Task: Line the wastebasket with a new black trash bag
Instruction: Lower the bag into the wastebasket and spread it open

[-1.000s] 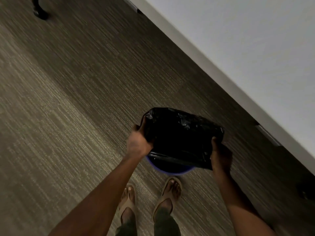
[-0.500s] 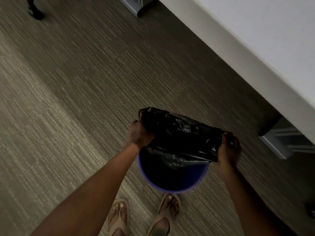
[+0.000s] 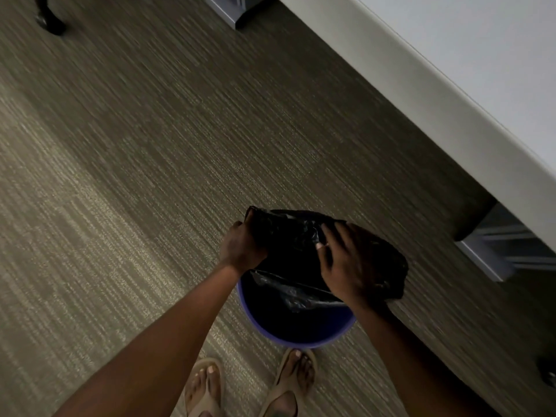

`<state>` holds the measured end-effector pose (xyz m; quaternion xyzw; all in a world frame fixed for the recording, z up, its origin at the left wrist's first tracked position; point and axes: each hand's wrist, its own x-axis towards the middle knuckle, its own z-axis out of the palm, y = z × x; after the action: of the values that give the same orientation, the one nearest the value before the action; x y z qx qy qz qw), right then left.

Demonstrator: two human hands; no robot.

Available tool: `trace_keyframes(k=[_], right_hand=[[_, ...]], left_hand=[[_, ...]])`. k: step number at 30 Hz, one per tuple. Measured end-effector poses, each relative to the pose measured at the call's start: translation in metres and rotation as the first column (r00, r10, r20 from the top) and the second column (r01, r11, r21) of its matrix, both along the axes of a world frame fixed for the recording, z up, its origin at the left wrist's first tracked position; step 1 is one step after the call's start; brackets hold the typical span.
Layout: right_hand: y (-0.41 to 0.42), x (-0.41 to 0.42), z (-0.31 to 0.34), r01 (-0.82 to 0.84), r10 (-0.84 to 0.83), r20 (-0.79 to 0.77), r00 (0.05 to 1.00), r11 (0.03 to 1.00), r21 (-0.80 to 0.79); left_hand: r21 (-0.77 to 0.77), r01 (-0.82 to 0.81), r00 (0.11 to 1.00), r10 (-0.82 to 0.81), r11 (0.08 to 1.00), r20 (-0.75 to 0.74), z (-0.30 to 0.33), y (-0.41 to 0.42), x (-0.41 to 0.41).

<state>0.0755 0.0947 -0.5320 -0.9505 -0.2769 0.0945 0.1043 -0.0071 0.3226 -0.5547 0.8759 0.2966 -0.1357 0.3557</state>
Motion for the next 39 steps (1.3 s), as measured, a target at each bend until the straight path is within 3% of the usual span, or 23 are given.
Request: trace_keyframes(k=[2,5,10,11,13,15,17,19,22,25,28,30,34,39], right_hand=[[0.004,0.006,-0.014,-0.068,0.059,-0.073,0.996,0.989,-0.133],[0.008,0.023,-0.028,-0.056,0.03,-0.174,0.984,0.988,-0.145],[0.021,0.047,-0.034,0.168,-0.21,-0.499,0.841,0.977,-0.129],[0.02,0.05,-0.034,0.183,-0.228,-0.503,0.834,0.973,-0.137],[0.014,0.051,-0.034,0.237,-0.256,-0.462,0.849,0.966,-0.101],[0.004,0.045,-0.032,0.377,-0.329,-0.382,0.864,0.925,0.056],[-0.01,0.035,-0.025,0.491,-0.422,-0.277,0.863,0.831,0.263],[-0.024,0.02,-0.018,0.499,-0.491,-0.122,0.863,0.787,0.364],[-0.047,-0.011,-0.026,0.495,-0.492,-0.08,0.867,0.827,0.267],[-0.067,-0.035,-0.035,0.484,-0.441,-0.271,0.856,0.867,0.118],[-0.082,-0.042,-0.029,0.526,-0.336,-0.609,0.718,0.836,0.158],[-0.09,-0.04,-0.025,0.565,-0.327,-0.695,0.641,0.814,0.138],[-0.098,-0.037,-0.025,0.509,-0.3,-0.711,0.636,0.855,0.094],[-0.099,-0.043,-0.029,0.432,-0.316,-0.639,0.702,0.902,0.029]], left_hand=[[0.0,0.021,1.0,-0.021,1.0,0.023,-0.002,0.002,0.0],[0.049,0.09,0.996,-0.091,0.995,0.024,-0.007,0.008,0.0],[0.082,0.178,0.981,-0.184,0.981,0.06,-0.003,0.017,-0.008],[0.064,0.182,0.98,-0.187,0.981,0.07,-0.008,0.018,-0.011],[-0.025,0.152,0.986,-0.153,0.988,-0.06,-0.004,0.017,-0.015],[-0.129,0.121,0.968,-0.146,0.984,-0.202,-0.008,0.018,-0.022],[-0.316,-0.115,0.968,0.035,0.942,-0.247,-0.012,0.02,-0.031],[-0.456,-0.309,0.944,0.212,0.834,-0.253,-0.016,0.021,-0.041],[-0.519,-0.364,0.931,0.281,0.774,-0.234,-0.02,0.018,-0.05],[-0.422,-0.392,0.919,0.328,0.817,-0.219,-0.017,0.014,-0.057],[-0.151,-0.166,0.973,0.136,0.974,-0.187,-0.01,0.009,-0.064],[-0.075,-0.027,0.987,0.015,0.997,-0.159,-0.007,0.007,-0.073],[0.07,0.198,0.978,-0.202,0.978,0.043,-0.015,0.011,-0.101],[0.131,0.393,0.919,-0.384,0.91,-0.088,-0.016,0.012,-0.124]])
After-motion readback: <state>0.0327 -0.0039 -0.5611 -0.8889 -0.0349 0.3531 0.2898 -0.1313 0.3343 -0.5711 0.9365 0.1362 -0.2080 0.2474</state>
